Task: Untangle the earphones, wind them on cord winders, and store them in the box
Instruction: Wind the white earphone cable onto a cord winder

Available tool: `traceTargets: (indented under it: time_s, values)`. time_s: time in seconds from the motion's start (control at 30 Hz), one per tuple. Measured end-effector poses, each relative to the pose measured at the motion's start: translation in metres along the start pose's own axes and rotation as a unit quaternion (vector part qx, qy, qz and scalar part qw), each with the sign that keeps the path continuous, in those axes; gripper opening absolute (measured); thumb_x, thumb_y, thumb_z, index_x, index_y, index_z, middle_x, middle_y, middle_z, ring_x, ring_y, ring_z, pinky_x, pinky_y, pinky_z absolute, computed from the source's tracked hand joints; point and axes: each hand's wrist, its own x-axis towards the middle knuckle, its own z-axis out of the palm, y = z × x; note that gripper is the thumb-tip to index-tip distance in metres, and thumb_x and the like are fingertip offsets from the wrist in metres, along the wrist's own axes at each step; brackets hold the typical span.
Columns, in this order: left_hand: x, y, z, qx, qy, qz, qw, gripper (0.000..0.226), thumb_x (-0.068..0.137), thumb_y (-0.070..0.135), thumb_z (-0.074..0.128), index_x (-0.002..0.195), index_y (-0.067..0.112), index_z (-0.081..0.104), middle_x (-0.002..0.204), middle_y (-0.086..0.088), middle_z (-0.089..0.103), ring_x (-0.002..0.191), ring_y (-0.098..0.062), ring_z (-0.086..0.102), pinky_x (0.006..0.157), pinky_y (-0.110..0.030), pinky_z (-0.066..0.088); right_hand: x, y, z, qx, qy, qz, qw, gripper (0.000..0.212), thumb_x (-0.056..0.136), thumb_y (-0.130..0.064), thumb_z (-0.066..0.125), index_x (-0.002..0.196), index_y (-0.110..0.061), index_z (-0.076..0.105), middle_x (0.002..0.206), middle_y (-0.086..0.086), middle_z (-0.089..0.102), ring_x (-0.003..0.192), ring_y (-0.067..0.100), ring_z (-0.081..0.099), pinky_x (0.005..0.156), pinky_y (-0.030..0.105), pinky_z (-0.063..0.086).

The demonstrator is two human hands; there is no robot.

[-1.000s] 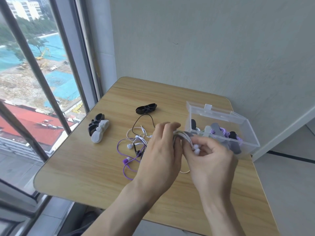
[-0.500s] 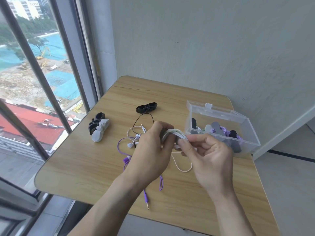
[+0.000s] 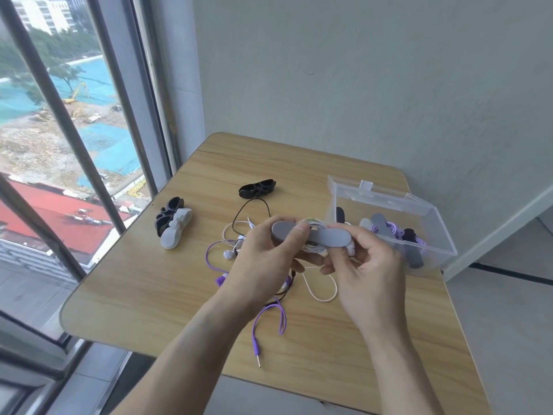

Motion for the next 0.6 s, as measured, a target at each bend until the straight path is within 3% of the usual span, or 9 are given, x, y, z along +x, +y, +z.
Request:
traceTargets:
  time_s: [0.07, 0.13, 0.2, 0.27, 0.33, 0.43, 0.5, 0.6]
  values:
    - [0.0, -0.003, 0.004, -0.007, 0.04, -0.002, 0.999, 0.02, 0.101, 0.022, 0.055, 0.109, 0.01, 0.068, 0.087, -0.007, 0.076, 0.073, -0.019, 0.07, 0.067, -0.033, 0.052, -0.001, 0.002, 0.002, -0.038, -0.026, -0.018, 0.999, 0.013, 0.091, -0.021, 0.061, 0.091, -0.014, 0.072, 0.082, 0.003, 0.066, 0.073, 0.026, 0.069, 0.067, 0.041, 0.058]
    - [0.0, -0.006, 0.006, -0.018, 0.076, -0.003, 0.997, 0.017, 0.1, 0.025, 0.056, 0.11, 0.019, 0.069, 0.084, 0.001, 0.075, 0.07, -0.012, 0.065, 0.066, -0.03, 0.053, -0.003, 0.001, 0.005, -0.016, -0.033, -0.011, 0.999, 0.015, 0.087, -0.025, 0.062, 0.087, -0.013, 0.071, 0.084, 0.007, 0.06, 0.073, 0.027, 0.067, 0.068, 0.044, 0.059]
    - [0.001, -0.009, 0.01, -0.042, 0.11, -0.01, 0.993, 0.017, 0.1, 0.027, 0.056, 0.109, 0.022, 0.069, 0.086, 0.003, 0.075, 0.071, -0.012, 0.064, 0.069, -0.032, 0.055, -0.006, -0.004, 0.008, 0.016, -0.019, 0.003, 1.0, 0.011, 0.09, -0.028, 0.067, 0.086, -0.02, 0.074, 0.08, 0.002, 0.066, 0.069, 0.022, 0.068, 0.067, 0.04, 0.058]
    - [0.0, -0.012, 0.016, -0.11, 0.129, -0.032, 0.985, 0.022, 0.101, 0.028, 0.055, 0.11, 0.013, 0.068, 0.086, -0.002, 0.075, 0.07, -0.015, 0.064, 0.07, -0.035, 0.053, -0.009, -0.008, 0.012, 0.058, 0.003, 0.038, 0.998, 0.011, 0.093, -0.028, 0.07, 0.094, -0.019, 0.076, 0.077, -0.003, 0.074, 0.067, 0.018, 0.072, 0.067, 0.035, 0.058]
    - [0.0, -0.012, 0.022, -0.21, 0.132, -0.06, 0.967, 0.031, 0.103, 0.026, 0.05, 0.11, 0.001, 0.067, 0.09, -0.009, 0.075, 0.07, -0.018, 0.067, 0.069, -0.033, 0.051, -0.01, -0.01, 0.016, 0.112, 0.021, 0.085, 0.99, 0.01, 0.092, -0.02, 0.071, 0.099, -0.015, 0.076, 0.076, -0.001, 0.077, 0.066, 0.017, 0.074, 0.067, 0.033, 0.06]
    - [0.002, -0.013, 0.024, -0.299, 0.145, -0.093, 0.938, 0.035, 0.105, 0.022, 0.044, 0.105, -0.003, 0.069, 0.097, -0.014, 0.075, 0.069, -0.019, 0.067, 0.07, -0.029, 0.053, -0.01, -0.011, 0.02, 0.172, 0.036, 0.128, 0.976, 0.008, 0.085, -0.016, 0.078, 0.091, -0.012, 0.076, 0.074, 0.004, 0.077, 0.067, 0.017, 0.074, 0.061, 0.028, 0.058]
    - [0.003, -0.014, 0.025, -0.328, 0.167, -0.11, 0.923, 0.035, 0.105, 0.023, 0.045, 0.105, -0.001, 0.069, 0.102, -0.014, 0.075, 0.074, -0.019, 0.065, 0.071, -0.027, 0.053, -0.011, -0.008, 0.023, 0.148, 0.036, 0.121, 0.981, 0.01, 0.08, -0.021, 0.082, 0.086, -0.015, 0.077, 0.074, 0.002, 0.077, 0.07, 0.017, 0.075, 0.062, 0.027, 0.056]
    - [-0.001, -0.018, 0.035, -0.313, 0.204, -0.109, 0.921, 0.036, 0.104, 0.03, 0.047, 0.109, 0.002, 0.069, 0.096, -0.009, 0.074, 0.084, -0.023, 0.063, 0.081, -0.037, 0.049, -0.018, -0.004, 0.035, 0.103, 0.045, 0.103, 0.988, 0.005, 0.082, -0.022, 0.081, 0.085, -0.019, 0.079, 0.073, -0.008, 0.077, 0.066, 0.007, 0.073, 0.062, 0.02, 0.054]
